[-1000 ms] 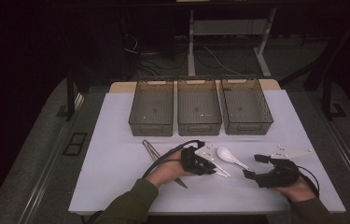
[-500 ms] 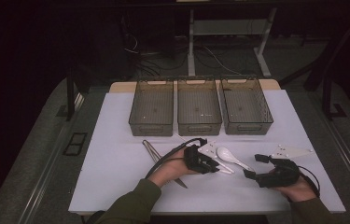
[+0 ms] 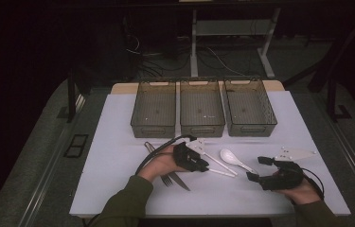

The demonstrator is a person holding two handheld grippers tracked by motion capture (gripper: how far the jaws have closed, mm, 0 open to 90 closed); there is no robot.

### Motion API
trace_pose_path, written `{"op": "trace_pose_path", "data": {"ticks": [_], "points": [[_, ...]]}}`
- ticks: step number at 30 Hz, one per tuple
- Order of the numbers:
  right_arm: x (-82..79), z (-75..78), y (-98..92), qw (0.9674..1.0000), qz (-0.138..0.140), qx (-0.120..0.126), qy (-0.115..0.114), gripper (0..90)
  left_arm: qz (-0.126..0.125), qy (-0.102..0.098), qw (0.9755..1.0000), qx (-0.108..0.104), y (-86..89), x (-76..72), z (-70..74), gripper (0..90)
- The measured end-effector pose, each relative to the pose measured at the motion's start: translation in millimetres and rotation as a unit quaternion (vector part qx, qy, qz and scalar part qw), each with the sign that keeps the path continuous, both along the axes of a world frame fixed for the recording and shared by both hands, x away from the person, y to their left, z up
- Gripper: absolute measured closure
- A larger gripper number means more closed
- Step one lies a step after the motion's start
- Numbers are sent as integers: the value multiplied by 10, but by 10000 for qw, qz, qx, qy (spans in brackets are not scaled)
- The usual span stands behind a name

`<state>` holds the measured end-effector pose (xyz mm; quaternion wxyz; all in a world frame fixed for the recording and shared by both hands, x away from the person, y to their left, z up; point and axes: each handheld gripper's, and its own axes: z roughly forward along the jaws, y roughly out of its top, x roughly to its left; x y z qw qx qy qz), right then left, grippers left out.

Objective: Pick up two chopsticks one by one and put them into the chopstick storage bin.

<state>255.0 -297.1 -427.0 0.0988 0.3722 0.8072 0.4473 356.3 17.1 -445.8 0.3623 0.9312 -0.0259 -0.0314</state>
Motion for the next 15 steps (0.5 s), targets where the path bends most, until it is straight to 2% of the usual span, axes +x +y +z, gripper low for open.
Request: {"op": "trace_pose_path", "data": {"ticks": [5,15], "points": [[5,-4,1,10000,7,-7,8,201,-110,82,9998,-148,18,30,-31,808],[4,-3,0,10000,12,-3,6,200,-301,-15,9993,-226,-41,-1,-32,830]]}}
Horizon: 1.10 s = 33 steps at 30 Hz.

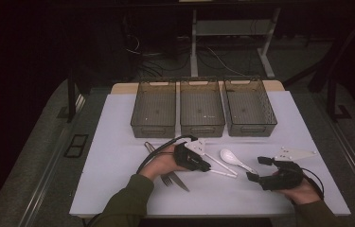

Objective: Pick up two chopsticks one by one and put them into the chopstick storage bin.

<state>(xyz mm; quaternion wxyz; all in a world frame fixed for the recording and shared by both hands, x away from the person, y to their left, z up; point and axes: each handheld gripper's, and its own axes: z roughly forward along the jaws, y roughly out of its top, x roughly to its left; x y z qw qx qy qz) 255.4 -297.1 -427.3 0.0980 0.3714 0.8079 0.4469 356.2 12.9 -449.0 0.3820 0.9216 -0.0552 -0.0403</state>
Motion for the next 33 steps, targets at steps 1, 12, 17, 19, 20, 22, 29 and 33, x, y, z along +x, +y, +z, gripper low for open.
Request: {"op": "trace_pose_path", "data": {"ticks": [1,12,17,19,20,22,29,33], "points": [[0,1,-1,10000,-1,1,2,201,-3,-4,10000,-11,-7,-5,-3,830],[-6,7,-10,10000,-16,22,-1,200,-47,-195,9997,135,36,8,24,800],[-3,3,-7,10000,-10,20,-3,199,-40,-23,10000,74,54,39,0,821],[-3,2,-2,10000,-3,14,0,199,-67,-10,10000,47,56,48,-3,830],[-5,3,1,10000,-2,14,8,199,-78,-31,10000,53,52,44,1,832],[-6,4,1,10000,-5,18,15,199,-90,-99,9999,53,40,36,7,837],[-8,6,-6,10000,-15,25,2,199,-37,-240,9997,64,-82,-40,32,840],[-8,8,-11,10000,-13,25,-15,198,35,-297,9996,-17,-111,-57,93,840]]}}
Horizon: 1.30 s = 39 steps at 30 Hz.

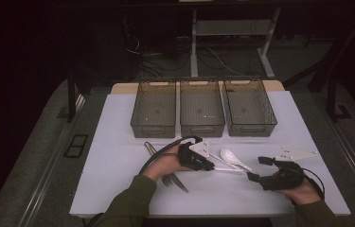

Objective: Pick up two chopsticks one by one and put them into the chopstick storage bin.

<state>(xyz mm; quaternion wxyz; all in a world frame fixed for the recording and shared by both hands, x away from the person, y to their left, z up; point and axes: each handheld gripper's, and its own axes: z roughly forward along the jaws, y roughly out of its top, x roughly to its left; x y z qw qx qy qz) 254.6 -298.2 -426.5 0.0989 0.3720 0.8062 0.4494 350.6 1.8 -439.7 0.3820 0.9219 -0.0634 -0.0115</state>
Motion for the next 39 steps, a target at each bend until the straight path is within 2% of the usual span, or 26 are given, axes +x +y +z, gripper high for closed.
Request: {"op": "trace_pose_path", "data": {"ticks": [3,5,9,12,14,18,21,26,29,36,38,39], "points": [[0,0,3,10000,-1,1,-2,198,62,-15,9999,-134,-15,-13,58,841],[1,1,1,10000,-10,3,-12,198,161,45,9996,-224,-22,-1,95,841],[-4,14,-13,9999,-19,79,-65,194,411,72,9987,-296,0,17,166,840],[-9,2,-3,9999,32,70,-97,187,743,132,9966,-336,44,40,230,840],[-13,-8,9,9999,44,61,-131,183,960,175,9946,-366,83,52,279,840],[-10,-45,15,9996,112,82,-231,166,1240,234,9908,-487,174,68,370,840],[11,-81,24,9996,101,48,-266,141,1431,229,9883,-474,252,80,424,840],[57,-112,23,9994,-36,-11,-353,110,1706,275,9833,-573,366,70,531,840],[83,-127,20,9995,-145,-7,-266,19,1851,264,9806,-587,425,71,580,840],[80,-141,42,9996,-106,-123,-212,20,2124,241,9747,-650,537,88,680,840],[79,-143,44,9997,-95,-131,-197,20,2246,217,9718,-686,576,104,727,839],[80,-143,45,9997,-100,-129,-205,20,2344,205,9694,-705,600,117,753,839]]}}
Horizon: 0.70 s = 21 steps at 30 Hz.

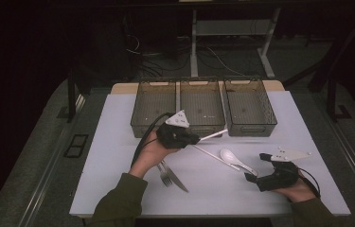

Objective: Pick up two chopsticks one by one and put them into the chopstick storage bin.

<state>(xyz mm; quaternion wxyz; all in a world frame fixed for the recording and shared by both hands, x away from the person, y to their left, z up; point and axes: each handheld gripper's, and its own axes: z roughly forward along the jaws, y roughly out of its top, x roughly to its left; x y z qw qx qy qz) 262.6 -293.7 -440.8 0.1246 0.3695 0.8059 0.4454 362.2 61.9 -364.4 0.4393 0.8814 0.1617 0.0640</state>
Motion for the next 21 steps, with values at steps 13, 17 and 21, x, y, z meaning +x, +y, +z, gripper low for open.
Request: {"op": "trace_pose_path", "data": {"ticks": [13,17,21], "points": [[0,6,7,10000,-2,6,-20,20,961,-138,9953,41,353,404,417,839],[1,8,3,10000,7,17,-33,20,1343,-195,9907,94,453,583,504,839],[-1,12,-2,10000,15,37,-45,20,1724,-178,9849,53,522,758,520,839]]}}
